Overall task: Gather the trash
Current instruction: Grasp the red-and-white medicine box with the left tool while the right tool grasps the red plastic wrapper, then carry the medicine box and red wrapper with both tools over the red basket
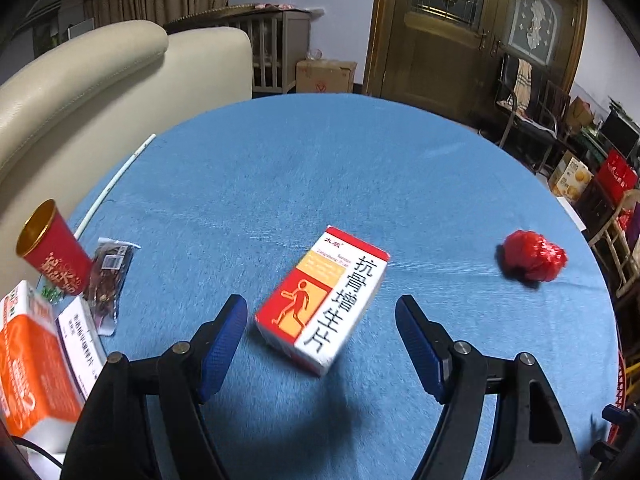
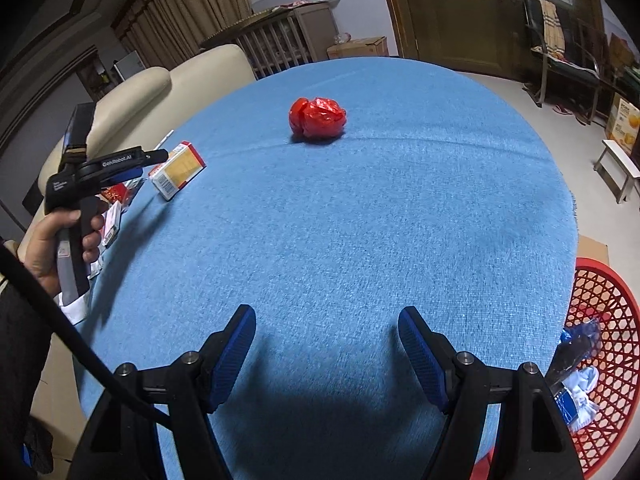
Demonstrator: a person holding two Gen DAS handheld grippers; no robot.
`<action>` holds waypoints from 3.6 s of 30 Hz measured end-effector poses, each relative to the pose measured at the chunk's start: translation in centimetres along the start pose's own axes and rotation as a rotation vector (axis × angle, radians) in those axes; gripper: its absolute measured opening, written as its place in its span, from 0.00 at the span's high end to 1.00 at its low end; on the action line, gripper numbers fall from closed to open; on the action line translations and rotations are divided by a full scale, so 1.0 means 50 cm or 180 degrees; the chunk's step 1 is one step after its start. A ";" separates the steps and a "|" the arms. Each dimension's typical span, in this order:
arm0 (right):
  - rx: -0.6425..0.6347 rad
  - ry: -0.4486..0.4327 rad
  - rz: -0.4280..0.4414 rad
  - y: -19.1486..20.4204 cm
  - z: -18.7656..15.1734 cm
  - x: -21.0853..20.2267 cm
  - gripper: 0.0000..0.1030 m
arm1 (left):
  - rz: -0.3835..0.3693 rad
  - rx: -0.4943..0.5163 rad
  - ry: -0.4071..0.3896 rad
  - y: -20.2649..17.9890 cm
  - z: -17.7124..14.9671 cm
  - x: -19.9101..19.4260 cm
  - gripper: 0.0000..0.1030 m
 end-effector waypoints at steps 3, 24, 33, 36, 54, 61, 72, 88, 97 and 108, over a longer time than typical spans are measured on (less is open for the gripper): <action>0.0033 0.0017 -0.0002 -0.007 0.004 0.007 0.25 | 0.0033 0.0089 0.0049 -0.004 0.004 0.020 0.25; -0.0019 -0.0103 0.0027 -0.011 0.082 0.053 0.25 | 0.0245 -0.0211 0.0147 -0.009 -0.094 -0.004 0.39; -0.0179 -0.0425 -0.0110 0.005 0.294 0.148 0.25 | 0.0219 -0.0285 0.0107 -0.025 -0.144 -0.062 0.39; -0.0175 -0.0459 -0.0148 0.009 0.349 0.182 0.25 | 0.0190 -0.0277 0.0098 -0.035 -0.156 -0.081 0.39; -0.0222 -0.0128 -0.0179 0.007 0.348 0.233 0.40 | 0.0203 -0.0373 0.0025 -0.048 -0.189 -0.132 0.39; -0.0286 -0.0195 -0.0018 0.039 0.259 0.140 0.40 | 0.0159 -0.0489 0.0078 -0.093 -0.222 -0.176 0.39; -0.0159 -0.0240 0.0147 0.046 0.114 0.032 0.40 | 0.0154 -0.0444 0.0000 -0.153 -0.266 -0.257 0.39; 0.0011 -0.0372 0.0204 0.023 0.014 -0.074 0.40 | 0.0191 -0.0299 -0.0082 -0.203 -0.294 -0.307 0.39; 0.0095 -0.0454 0.0134 -0.011 -0.005 -0.107 0.40 | 0.0157 -0.0200 -0.0071 -0.231 -0.297 -0.301 0.39; 0.0219 -0.0561 0.0048 -0.053 -0.007 -0.137 0.40 | 0.0119 -0.0096 -0.0062 -0.263 -0.300 -0.298 0.39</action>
Point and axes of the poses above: each gripper's, at about its wrist camera, not at the fingertips, and x roughly the way its jaws point, y to its left, z to its top, the point moved 9 cm from there along x, roughly the way its jaws point, and after that the axes turned 8 degrees about z, right-handed, at the moved point
